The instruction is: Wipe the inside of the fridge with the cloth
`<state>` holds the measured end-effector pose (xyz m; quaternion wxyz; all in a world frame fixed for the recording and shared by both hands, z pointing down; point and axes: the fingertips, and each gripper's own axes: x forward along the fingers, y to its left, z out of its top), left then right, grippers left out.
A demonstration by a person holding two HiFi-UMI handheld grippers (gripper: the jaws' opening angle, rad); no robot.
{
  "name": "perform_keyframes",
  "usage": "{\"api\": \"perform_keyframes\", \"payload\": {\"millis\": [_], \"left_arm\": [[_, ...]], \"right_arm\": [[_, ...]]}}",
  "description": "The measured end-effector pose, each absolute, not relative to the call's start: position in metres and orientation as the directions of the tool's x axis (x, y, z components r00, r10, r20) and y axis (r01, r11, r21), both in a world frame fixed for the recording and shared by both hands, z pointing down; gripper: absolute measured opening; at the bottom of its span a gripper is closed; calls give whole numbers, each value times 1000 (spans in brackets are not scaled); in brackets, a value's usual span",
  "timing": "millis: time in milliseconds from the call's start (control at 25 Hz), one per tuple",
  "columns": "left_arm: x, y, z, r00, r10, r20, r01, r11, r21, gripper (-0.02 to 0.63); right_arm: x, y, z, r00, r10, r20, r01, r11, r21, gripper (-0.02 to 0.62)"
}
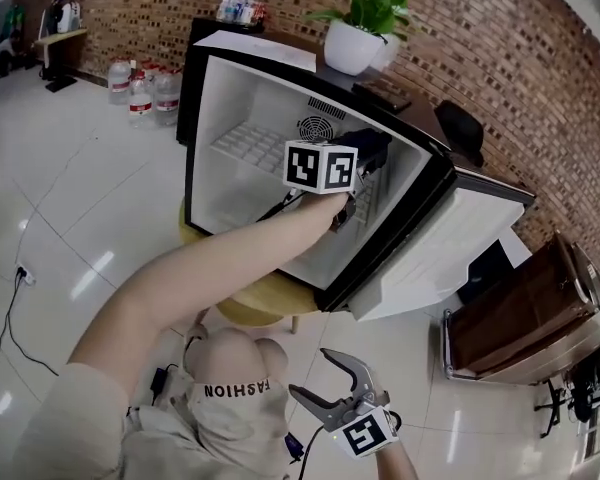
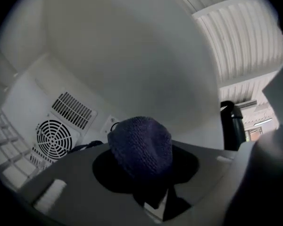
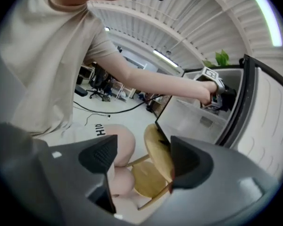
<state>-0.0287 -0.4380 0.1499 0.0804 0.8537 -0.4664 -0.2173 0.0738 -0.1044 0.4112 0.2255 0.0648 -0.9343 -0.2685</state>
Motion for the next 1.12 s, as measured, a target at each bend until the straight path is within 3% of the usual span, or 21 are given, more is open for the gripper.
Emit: {"api": "perform_keyframes", "payload": {"millis": [240,600,1120], "left_arm": [[-10,-465,135,484,-832,-271,-789,-549,278,150],[-38,-503,138,404,-879,-252,-846,-464,263,132],[-12,-503,122,499,-816,-292,-777,-571,264,126]], "right_arm": [[92,-95,433,-853,-251,457,35,847,531,347],[106,-99,463,-820,-234,522,74,862,502,345],[100,-118,461,-820,-268,505,16,873,488,345]]}}
